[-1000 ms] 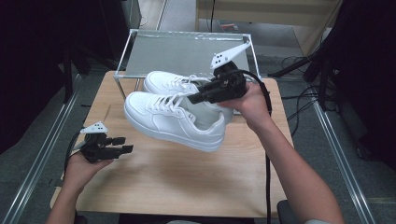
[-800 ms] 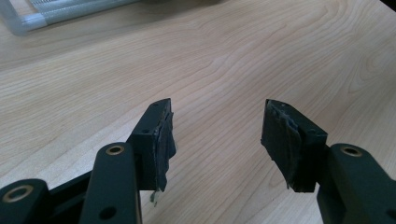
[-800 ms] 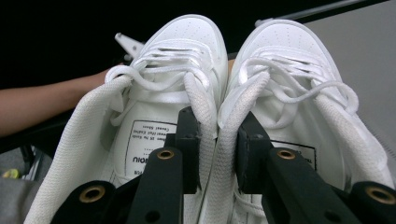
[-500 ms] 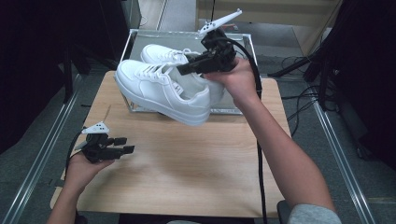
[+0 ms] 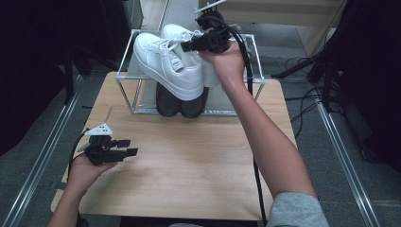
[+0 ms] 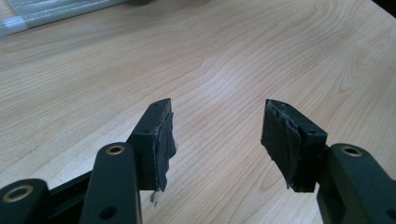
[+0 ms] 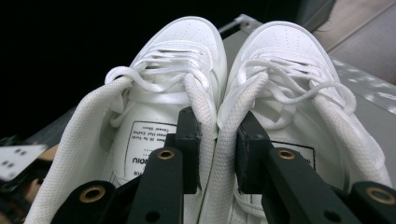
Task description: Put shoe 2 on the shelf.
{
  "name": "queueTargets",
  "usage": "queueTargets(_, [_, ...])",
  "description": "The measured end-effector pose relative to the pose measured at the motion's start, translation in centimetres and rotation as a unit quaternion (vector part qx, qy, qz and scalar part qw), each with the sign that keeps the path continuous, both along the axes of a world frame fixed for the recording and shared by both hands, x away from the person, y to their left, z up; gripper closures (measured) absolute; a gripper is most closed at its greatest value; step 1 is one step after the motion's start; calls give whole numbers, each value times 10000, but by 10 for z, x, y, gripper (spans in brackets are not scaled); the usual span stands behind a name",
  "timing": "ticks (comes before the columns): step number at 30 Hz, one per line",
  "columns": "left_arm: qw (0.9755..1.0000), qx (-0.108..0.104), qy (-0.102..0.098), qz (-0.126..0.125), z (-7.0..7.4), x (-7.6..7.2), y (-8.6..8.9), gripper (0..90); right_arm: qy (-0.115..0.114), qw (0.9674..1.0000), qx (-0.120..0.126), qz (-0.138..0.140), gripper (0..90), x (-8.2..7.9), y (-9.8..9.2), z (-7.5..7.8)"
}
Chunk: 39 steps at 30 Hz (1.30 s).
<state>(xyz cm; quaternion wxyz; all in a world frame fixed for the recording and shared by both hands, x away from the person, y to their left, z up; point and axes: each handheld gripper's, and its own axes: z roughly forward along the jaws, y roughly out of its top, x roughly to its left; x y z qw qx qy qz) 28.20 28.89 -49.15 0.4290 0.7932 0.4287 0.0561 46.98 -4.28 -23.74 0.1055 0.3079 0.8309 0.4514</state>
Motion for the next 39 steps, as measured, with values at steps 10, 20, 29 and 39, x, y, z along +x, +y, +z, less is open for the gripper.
queueTargets(10, [10000, -87, -4, -48, 0, 1, -1, 437, 67, 9935, -161, -1125, 755, 35, 10, -4])
queueTargets(20, [9998, -151, -14, -148, 0, 1, -2, 436, 246, 9750, -314, -2186, 752, 66, 27, -10])
queueTargets(29, [9996, -165, -24, -224, -1, 1, -5, 437, 433, 9647, -358, -2573, 751, 83, 39, -20])
queueTargets(39, [9996, -153, -48, -245, 0, 0, -7, 437, 428, 9608, -593, -2673, 743, 79, 53, -24])
